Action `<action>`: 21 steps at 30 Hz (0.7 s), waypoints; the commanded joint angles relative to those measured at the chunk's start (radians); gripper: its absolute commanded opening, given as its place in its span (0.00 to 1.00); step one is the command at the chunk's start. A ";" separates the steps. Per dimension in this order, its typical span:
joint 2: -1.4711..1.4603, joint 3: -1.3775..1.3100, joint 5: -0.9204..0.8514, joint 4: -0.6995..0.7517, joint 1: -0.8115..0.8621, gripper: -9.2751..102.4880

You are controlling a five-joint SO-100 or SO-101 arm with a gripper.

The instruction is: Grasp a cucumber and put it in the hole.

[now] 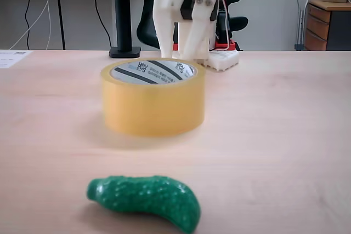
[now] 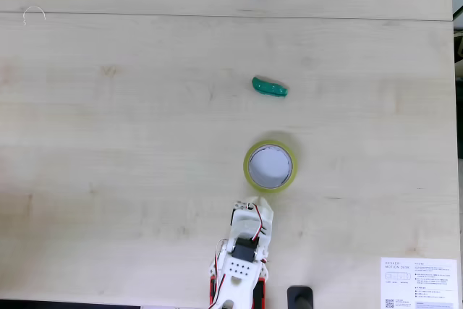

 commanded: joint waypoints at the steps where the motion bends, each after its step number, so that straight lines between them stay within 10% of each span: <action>1: 0.002 -0.106 0.029 0.011 -0.005 0.08; 21: -0.167 -0.549 0.069 -0.067 -0.002 0.08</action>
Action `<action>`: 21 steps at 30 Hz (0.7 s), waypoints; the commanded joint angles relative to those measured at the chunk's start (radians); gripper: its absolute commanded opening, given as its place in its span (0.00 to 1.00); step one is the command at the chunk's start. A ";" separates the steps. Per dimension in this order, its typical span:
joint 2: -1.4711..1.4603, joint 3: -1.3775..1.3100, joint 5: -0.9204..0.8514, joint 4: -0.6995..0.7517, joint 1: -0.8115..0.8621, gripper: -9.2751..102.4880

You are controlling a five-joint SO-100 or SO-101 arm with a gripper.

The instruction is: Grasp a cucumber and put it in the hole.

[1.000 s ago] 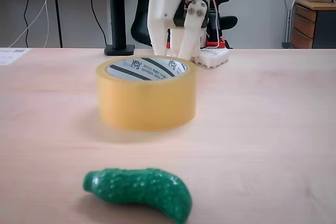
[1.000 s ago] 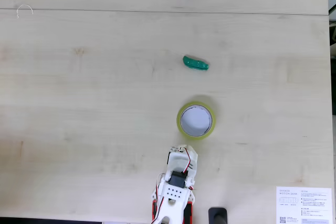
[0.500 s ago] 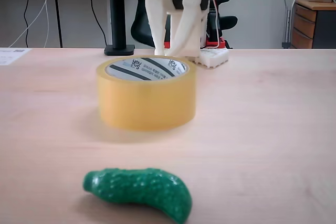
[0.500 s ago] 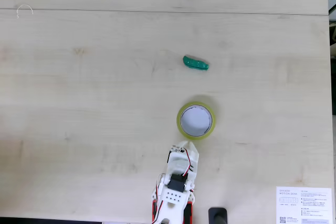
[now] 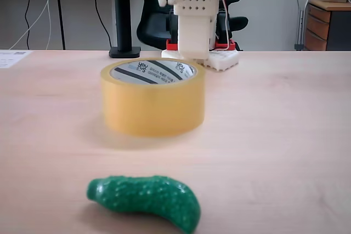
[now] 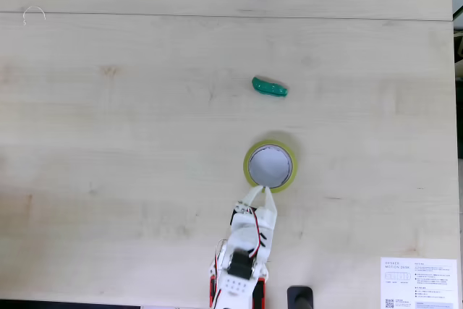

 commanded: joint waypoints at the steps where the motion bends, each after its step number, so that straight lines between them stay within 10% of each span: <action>1: -0.164 -0.207 0.003 -0.063 0.000 0.08; 21: -1.114 -0.890 -0.314 -0.245 -0.005 0.08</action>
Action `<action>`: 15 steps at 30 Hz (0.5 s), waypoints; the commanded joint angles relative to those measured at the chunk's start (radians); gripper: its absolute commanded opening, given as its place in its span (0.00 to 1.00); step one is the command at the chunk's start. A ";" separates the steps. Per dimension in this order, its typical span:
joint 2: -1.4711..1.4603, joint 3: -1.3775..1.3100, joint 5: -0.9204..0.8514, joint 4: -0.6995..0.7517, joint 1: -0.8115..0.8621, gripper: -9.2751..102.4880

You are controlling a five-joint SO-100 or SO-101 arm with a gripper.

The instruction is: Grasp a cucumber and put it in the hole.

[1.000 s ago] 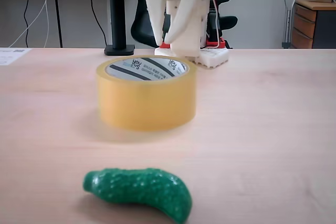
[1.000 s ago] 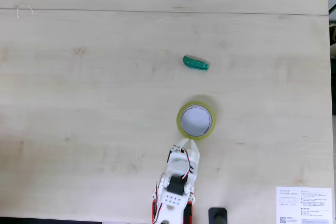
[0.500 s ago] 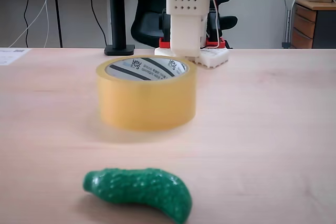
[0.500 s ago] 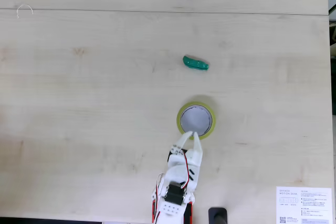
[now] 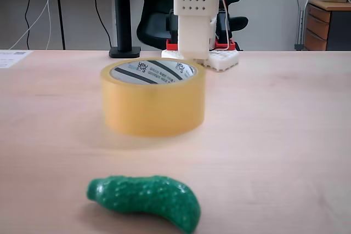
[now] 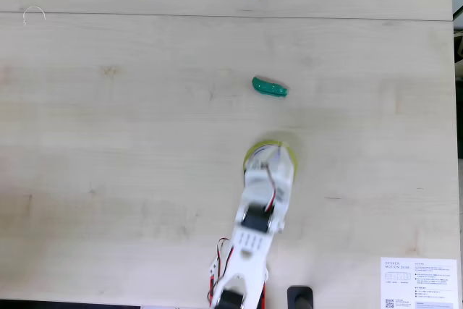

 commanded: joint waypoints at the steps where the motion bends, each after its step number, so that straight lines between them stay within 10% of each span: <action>1: -0.120 -0.146 -0.078 -0.071 -0.003 0.08; 15: -0.563 -0.425 -0.357 -0.170 -0.051 0.11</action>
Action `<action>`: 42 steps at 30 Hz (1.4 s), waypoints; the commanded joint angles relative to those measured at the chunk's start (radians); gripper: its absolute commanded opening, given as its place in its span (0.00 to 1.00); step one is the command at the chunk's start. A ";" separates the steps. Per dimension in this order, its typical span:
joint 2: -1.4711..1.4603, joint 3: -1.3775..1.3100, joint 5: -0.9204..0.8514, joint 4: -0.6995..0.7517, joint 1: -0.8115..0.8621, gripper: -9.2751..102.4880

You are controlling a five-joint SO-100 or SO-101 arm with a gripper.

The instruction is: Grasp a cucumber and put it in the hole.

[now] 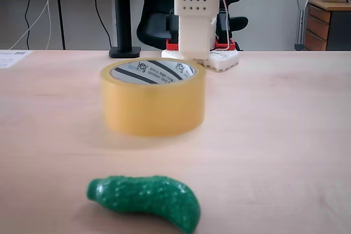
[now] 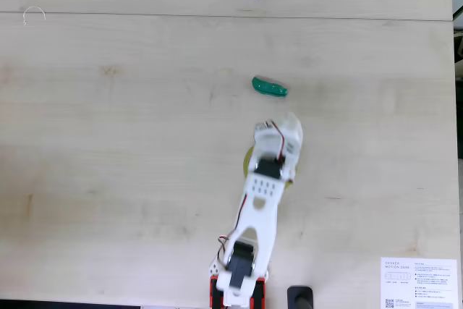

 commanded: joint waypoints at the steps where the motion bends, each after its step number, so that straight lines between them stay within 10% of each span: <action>1: -0.084 -0.163 -0.075 -0.037 -0.025 0.11; 42: -0.885 -0.861 -0.517 -0.037 -0.109 0.35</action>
